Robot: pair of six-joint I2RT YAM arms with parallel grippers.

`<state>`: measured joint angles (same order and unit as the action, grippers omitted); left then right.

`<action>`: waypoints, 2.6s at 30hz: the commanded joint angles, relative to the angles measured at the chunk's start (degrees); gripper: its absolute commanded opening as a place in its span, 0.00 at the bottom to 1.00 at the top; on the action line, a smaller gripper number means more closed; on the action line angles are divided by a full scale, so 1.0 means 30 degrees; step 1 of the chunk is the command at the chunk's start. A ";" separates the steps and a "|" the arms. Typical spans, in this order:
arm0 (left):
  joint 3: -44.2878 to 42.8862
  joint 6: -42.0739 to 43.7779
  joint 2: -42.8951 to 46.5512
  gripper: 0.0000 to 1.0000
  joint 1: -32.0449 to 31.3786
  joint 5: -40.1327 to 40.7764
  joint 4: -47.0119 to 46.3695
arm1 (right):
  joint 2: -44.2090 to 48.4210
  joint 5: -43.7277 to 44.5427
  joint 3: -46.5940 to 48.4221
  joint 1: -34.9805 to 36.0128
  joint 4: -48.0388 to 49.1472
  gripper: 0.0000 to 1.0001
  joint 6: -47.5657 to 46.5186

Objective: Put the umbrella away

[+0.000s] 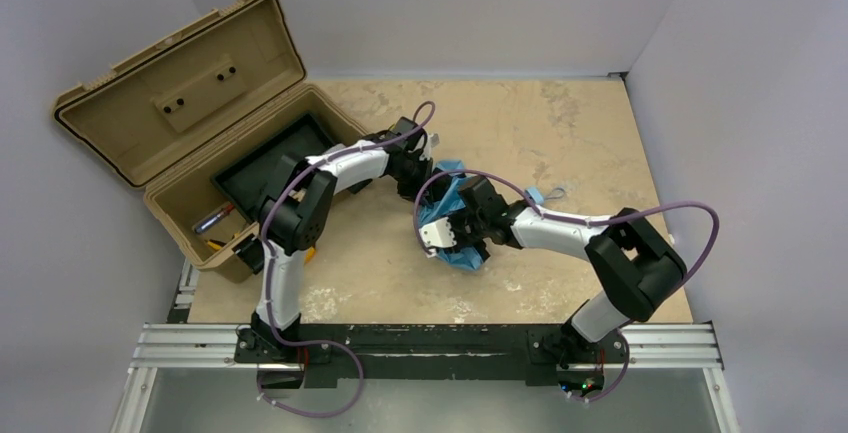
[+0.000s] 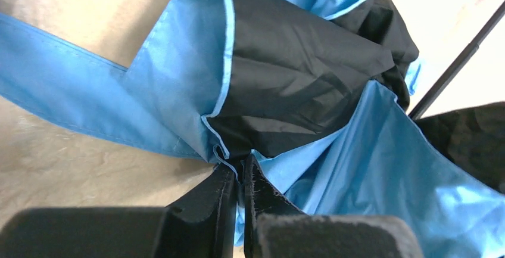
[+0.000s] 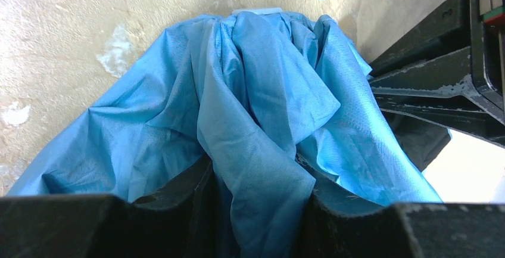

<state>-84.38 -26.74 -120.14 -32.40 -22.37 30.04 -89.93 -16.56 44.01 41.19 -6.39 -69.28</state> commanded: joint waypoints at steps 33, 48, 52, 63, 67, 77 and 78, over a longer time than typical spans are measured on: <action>-0.2048 -0.0511 -0.1377 0.21 -0.2387 -0.8288 0.2133 | -0.5609 0.0554 0.3780 -0.0405 -0.7493 0.31 0.0534; -0.1454 -0.1983 0.4726 0.39 0.0816 -0.3552 -0.0537 | -0.5550 -0.1838 0.3367 -0.1442 -0.8024 0.28 0.1849; -0.0543 -0.1014 0.7317 0.40 0.1077 -0.1140 -0.0825 | -0.5586 -0.2098 0.3426 -0.1709 -0.7993 0.28 0.2414; 1.2781 0.2117 2.1385 0.99 0.1431 0.8509 -0.8810 | -0.6411 -0.2539 0.4692 -0.2421 -0.9121 0.28 0.3077; 1.7226 0.3730 2.5400 0.99 0.1768 0.5058 -1.2337 | -0.7144 -0.2546 0.5560 -0.2451 -1.0470 0.24 0.2738; 2.1366 0.9989 2.7259 0.88 -0.4067 0.3884 -1.3227 | -0.8574 -0.3220 0.7097 -0.3279 -1.3149 0.21 0.2291; 2.1257 1.0693 2.6600 0.88 -0.4761 0.4373 -1.3353 | -0.8717 -0.3238 0.7237 -0.3297 -1.3263 0.20 0.2386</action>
<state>-21.15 -7.55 -37.28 -37.34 -12.21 -3.90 -107.68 -29.50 68.64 32.18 -37.19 -63.11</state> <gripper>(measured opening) 0.888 0.403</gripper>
